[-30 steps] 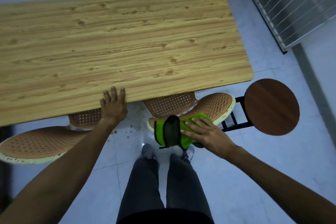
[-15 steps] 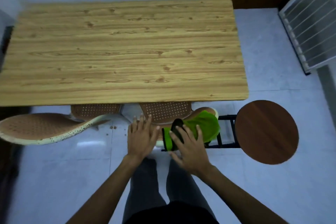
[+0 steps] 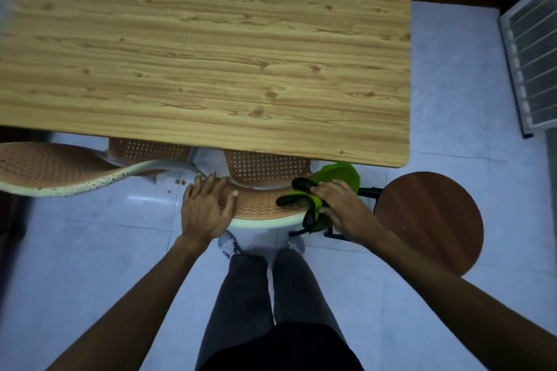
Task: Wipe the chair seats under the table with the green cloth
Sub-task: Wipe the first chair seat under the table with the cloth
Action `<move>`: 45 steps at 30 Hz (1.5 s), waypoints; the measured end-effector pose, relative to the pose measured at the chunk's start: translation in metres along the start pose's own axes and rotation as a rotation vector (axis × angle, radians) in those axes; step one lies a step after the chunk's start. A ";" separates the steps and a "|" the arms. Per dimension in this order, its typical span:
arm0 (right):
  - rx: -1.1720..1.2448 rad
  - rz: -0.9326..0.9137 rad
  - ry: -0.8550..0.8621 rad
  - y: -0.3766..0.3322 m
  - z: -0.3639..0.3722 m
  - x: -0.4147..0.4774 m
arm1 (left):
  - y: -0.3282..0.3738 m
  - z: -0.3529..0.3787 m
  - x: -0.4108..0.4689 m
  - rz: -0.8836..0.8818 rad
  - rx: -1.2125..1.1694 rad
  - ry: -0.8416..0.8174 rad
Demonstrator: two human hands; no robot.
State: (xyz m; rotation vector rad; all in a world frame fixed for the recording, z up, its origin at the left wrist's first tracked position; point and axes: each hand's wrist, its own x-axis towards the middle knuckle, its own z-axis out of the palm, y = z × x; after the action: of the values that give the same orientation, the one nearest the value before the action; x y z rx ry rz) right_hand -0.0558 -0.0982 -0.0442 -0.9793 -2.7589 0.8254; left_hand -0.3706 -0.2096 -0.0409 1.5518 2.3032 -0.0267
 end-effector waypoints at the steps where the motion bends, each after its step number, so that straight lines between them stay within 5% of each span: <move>1: 0.085 0.096 0.028 0.004 -0.002 0.002 | 0.001 0.000 0.000 -0.005 0.003 -0.004; 6: 0.110 0.254 0.078 -0.016 0.003 0.010 | 0.003 0.000 -0.005 -0.029 0.011 -0.006; 14: -0.021 0.040 0.230 -0.128 0.072 0.010 | -0.001 0.002 -0.002 -0.027 0.023 -0.026; 19: -0.034 0.332 0.276 -0.104 0.050 0.004 | 0.000 0.002 0.001 -0.037 0.003 -0.019; 22: 0.244 0.720 0.370 -0.074 0.031 0.007 | 0.003 0.001 0.000 -0.035 -0.017 -0.008; 25: 0.413 0.845 0.439 -0.043 0.010 0.024 | 0.004 0.000 -0.002 -0.047 -0.031 0.008; 31: 0.608 1.076 0.160 0.012 -0.004 0.060 | 0.004 0.001 -0.003 -0.042 -0.021 0.014; 35: 0.529 1.061 0.135 0.014 -0.003 0.061 | 0.006 0.000 -0.006 -0.052 -0.023 0.021; 41: 0.332 0.858 0.456 -0.098 0.023 0.026 | 0.008 -0.002 -0.005 -0.038 -0.034 0.054; 45: 0.221 0.632 0.355 -0.163 0.075 0.007 | 0.006 0.000 -0.006 -0.038 -0.019 0.046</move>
State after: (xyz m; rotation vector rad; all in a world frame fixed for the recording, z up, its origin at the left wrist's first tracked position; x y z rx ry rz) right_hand -0.1718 -0.2340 -0.0235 -1.7763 -2.0197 0.8858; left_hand -0.3636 -0.2127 -0.0382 1.5147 2.3607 0.0219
